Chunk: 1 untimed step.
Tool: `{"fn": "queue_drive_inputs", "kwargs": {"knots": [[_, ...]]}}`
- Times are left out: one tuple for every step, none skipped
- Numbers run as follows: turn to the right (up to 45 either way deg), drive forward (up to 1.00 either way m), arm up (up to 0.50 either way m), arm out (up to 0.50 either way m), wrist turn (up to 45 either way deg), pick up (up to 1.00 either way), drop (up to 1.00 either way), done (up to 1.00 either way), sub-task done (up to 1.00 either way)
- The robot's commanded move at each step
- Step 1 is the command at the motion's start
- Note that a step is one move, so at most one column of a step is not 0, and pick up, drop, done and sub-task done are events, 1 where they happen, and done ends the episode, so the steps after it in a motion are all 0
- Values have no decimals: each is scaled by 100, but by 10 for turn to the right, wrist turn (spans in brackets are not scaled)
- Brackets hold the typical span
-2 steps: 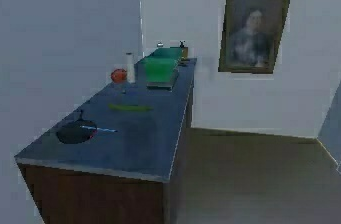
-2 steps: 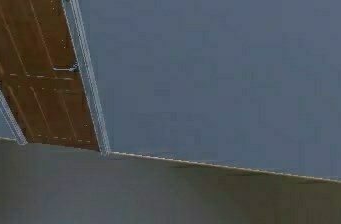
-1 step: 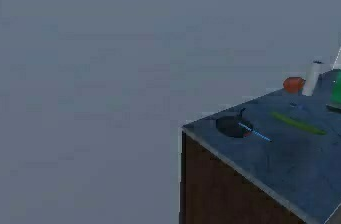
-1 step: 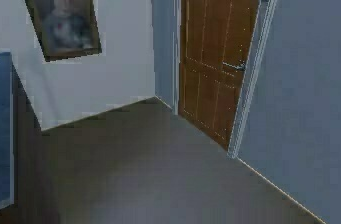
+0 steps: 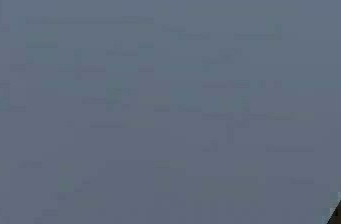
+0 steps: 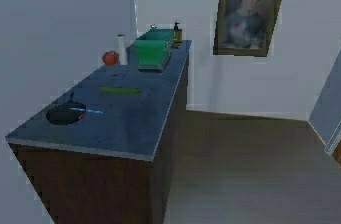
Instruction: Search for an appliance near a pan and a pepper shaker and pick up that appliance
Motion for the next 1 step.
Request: {"fn": "queue_drive_inputs", "kwargs": {"knots": [[0,5,0,0,0,0,0,0,0]]}}
